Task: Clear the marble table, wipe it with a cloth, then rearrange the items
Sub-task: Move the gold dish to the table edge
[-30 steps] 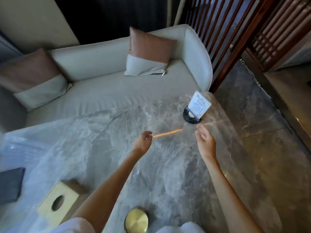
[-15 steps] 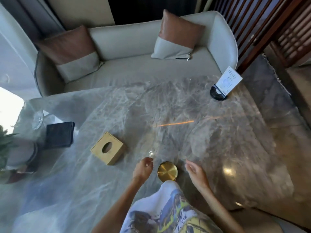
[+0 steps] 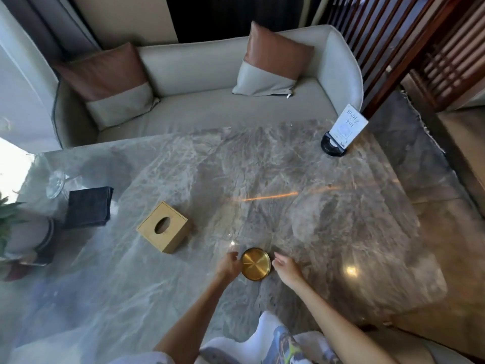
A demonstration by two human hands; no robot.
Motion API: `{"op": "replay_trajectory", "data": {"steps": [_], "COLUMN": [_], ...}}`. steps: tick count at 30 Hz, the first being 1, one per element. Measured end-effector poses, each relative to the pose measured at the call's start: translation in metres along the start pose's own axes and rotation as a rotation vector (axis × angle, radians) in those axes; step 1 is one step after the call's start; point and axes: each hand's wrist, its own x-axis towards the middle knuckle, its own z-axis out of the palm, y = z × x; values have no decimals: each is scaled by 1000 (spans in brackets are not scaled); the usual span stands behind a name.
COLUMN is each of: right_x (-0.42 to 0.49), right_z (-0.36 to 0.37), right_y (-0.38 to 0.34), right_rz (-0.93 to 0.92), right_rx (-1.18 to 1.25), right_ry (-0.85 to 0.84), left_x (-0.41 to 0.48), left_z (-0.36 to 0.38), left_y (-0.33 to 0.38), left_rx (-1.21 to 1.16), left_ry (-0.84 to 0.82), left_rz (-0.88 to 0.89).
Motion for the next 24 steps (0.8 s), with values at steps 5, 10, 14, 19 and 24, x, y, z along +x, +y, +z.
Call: {"op": "replay_trajectory", "data": {"steps": [5,10,14,19,24], "right_x": [-2,-2,2,-6,-24], "right_z": [-6,-60,-133,-227,-278], "right_y": [4,22,56,120,168], "right_rz": [-113,-160,-107,-22,60], "right_rx": [33,103,264,243,369], "right_ry": [-142,-138,5,194,323], "left_x": [-8,2,27,11,-26], "left_z": [29,84,152,250,306], "left_y": [4,35,80,165,210], "left_rx": [-98,-101,-120,-139,44], "left_ry": [6,71,-14,-171,-303], "left_rz": [-71,-102,-31,67,157]}}
